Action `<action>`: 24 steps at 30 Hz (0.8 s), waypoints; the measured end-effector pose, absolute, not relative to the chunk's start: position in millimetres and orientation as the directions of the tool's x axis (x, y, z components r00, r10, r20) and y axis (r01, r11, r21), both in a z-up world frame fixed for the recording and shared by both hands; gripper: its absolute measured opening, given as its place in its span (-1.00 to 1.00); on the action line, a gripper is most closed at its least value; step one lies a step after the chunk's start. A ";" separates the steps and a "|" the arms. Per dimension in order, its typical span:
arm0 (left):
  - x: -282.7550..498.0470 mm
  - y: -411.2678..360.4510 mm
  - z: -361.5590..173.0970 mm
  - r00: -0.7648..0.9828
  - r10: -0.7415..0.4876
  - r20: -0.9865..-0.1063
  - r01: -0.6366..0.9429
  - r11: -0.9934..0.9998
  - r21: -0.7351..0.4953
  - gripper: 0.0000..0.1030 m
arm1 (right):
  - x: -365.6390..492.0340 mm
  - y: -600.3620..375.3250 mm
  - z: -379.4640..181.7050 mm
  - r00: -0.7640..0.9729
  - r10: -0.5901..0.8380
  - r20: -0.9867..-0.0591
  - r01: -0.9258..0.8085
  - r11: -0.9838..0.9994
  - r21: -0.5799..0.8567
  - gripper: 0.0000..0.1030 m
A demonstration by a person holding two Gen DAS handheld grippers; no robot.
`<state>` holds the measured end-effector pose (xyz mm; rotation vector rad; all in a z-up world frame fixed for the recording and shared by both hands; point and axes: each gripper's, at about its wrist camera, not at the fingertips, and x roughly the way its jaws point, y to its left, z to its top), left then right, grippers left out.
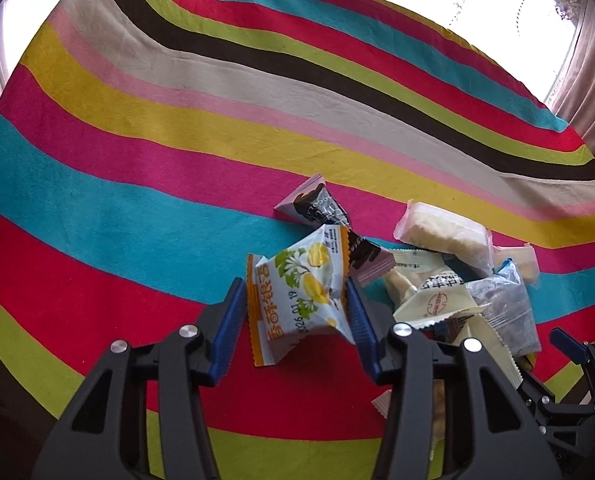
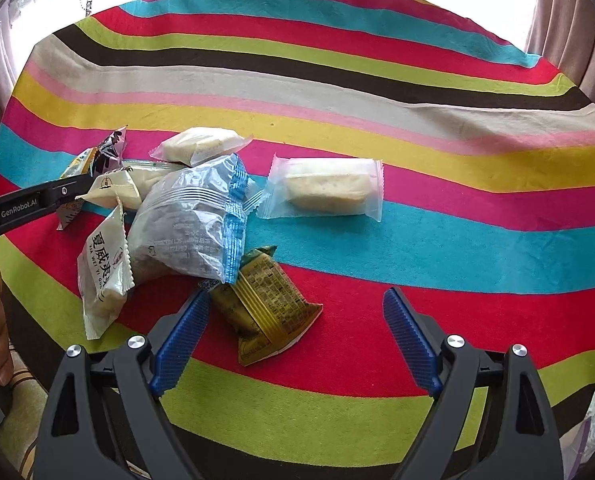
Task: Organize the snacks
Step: 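Grasp the lemon-print packet with left tool while right tool grasps yellow-green packet, then carry the lemon-print packet and yellow-green packet over the white box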
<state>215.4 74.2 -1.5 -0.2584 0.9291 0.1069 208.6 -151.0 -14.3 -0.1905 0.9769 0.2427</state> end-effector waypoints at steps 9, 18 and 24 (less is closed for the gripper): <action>207.6 75.1 1.1 0.600 -0.025 -0.799 -0.205 0.961 -0.183 -0.15 | 212.9 -153.5 -19.1 0.512 0.149 -0.846 -0.285 0.958 -0.004 0.12; 186.6 80.8 0.6 0.587 -0.054 -0.808 -0.208 0.954 -0.215 -0.21 | 206.6 -161.2 -16.4 0.511 0.160 -0.845 -0.276 0.961 0.016 -0.22; 173.1 81.6 3.0 0.583 -0.068 -0.810 -0.204 0.952 -0.227 -0.26 | 195.3 -165.5 -12.3 0.512 0.164 -0.843 -0.269 0.963 0.024 -0.27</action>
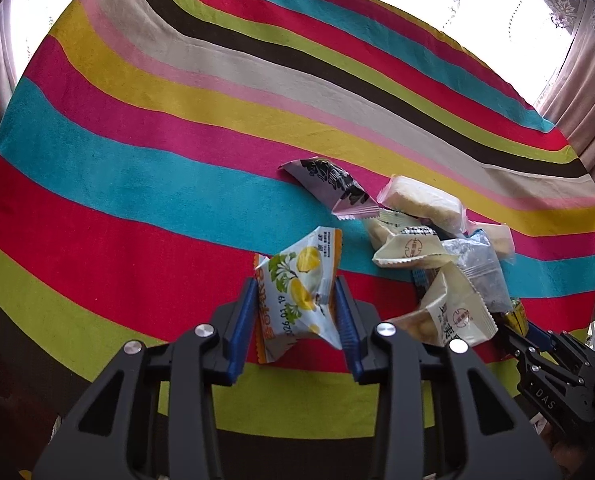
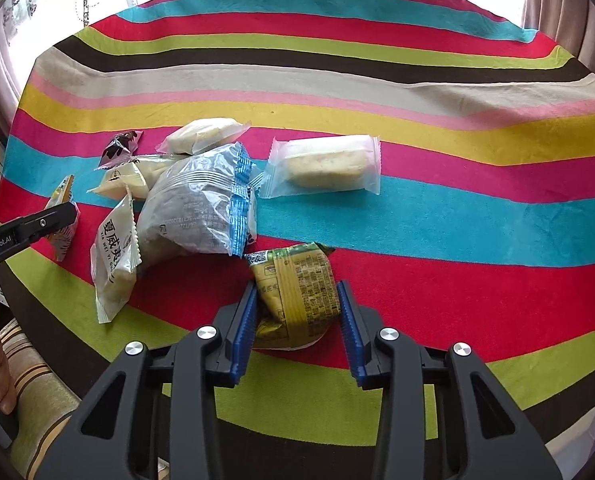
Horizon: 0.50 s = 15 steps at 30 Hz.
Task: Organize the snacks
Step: 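Carry the lemon-print packet and yellow-green packet over the white box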
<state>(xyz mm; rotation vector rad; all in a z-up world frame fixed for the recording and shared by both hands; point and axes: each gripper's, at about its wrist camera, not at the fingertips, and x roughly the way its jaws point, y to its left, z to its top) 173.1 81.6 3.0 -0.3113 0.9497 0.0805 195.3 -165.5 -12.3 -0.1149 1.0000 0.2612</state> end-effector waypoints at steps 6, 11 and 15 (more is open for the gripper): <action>159.1 77.4 8.3 0.589 -0.071 -0.805 -0.193 0.955 -0.226 -0.27 | 181.2 -168.4 -4.2 0.523 0.169 -0.836 -0.263 0.964 0.030 -0.28; 146.3 67.2 15.4 0.595 -0.071 -0.801 -0.175 0.961 -0.214 -0.27 | 168.1 -174.1 2.3 0.529 0.173 -0.831 -0.252 0.967 0.041 -0.28; 138.5 55.2 20.9 0.599 -0.071 -0.798 -0.152 0.968 -0.200 -0.27 | 158.4 -181.3 8.1 0.538 0.170 -0.826 -0.236 0.971 0.047 -0.28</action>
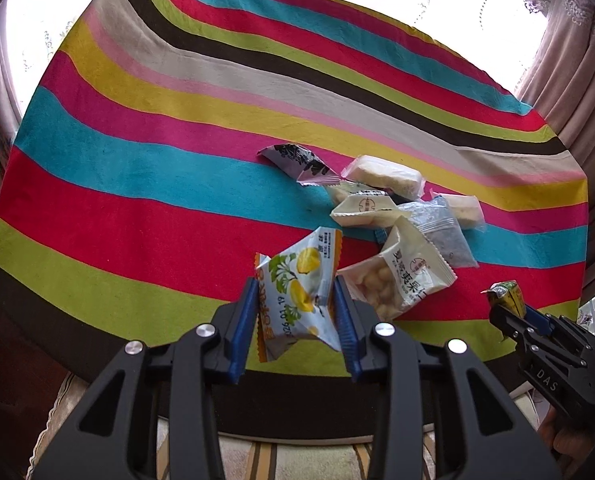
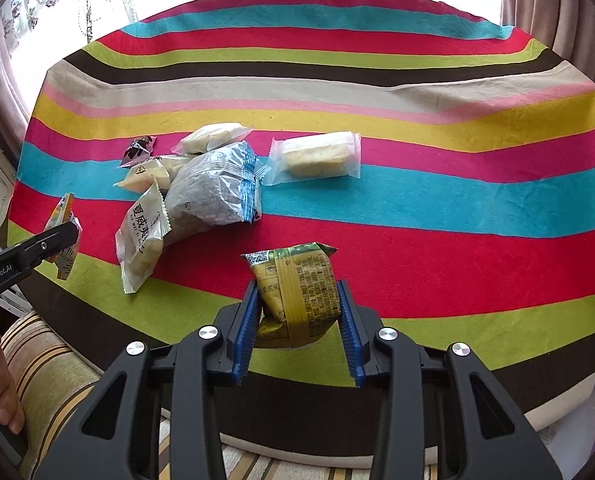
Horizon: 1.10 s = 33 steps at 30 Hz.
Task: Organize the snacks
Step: 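Carry the lemon-print packet and yellow-green packet over the white box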
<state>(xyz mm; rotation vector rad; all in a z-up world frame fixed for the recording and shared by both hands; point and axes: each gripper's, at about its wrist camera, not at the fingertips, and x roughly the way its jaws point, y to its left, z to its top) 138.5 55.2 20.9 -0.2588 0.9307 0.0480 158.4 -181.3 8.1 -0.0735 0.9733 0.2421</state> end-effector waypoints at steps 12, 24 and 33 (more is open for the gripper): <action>120.7 10.9 34.9 0.601 -0.097 -0.794 -0.064 0.984 -0.169 -0.27 | 129.3 -213.8 25.1 0.571 0.157 -0.805 -0.178 0.982 0.065 -0.28; 109.5 -39.9 43.2 0.591 -0.138 -0.794 0.038 0.989 -0.144 -0.27 | 102.3 -261.8 32.3 0.592 0.133 -0.795 -0.098 0.991 0.093 -0.28; 105.8 -83.2 42.6 0.567 -0.155 -0.809 0.124 0.987 -0.102 -0.27 | 82.7 -303.8 26.4 0.597 0.098 -0.796 -0.025 0.994 0.103 -0.28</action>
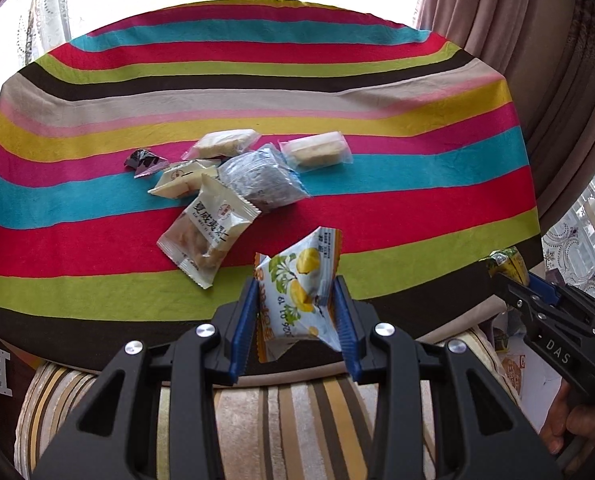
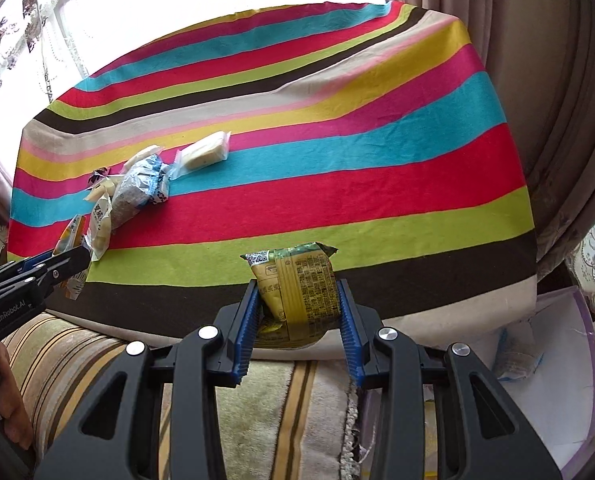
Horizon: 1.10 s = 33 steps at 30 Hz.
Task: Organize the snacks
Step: 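Carry the lemon-print packet and yellow-green packet over the white box, then open the right tool while the left tool opens, releasing both packets into the box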
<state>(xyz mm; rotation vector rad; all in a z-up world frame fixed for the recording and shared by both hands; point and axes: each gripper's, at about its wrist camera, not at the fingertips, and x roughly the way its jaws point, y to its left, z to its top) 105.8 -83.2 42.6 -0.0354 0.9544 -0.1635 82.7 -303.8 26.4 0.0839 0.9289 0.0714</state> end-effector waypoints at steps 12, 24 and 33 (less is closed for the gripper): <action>97.1 -156.2 41.9 0.516 -0.236 -0.823 0.279 0.955 -0.098 -0.27 | 53.1 -377.9 8.7 0.575 0.033 -0.818 0.114 0.986 0.119 -0.28; 73.3 -240.0 36.8 0.409 -0.362 -0.838 0.469 0.871 -0.148 -0.27 | 25.2 -453.3 2.5 0.556 -0.081 -0.827 0.296 0.949 0.106 -0.27; 55.0 -283.7 31.9 0.333 -0.408 -0.850 0.569 0.806 -0.164 -0.27 | 6.8 -488.6 -1.1 0.536 -0.137 -0.833 0.382 0.919 0.094 -0.26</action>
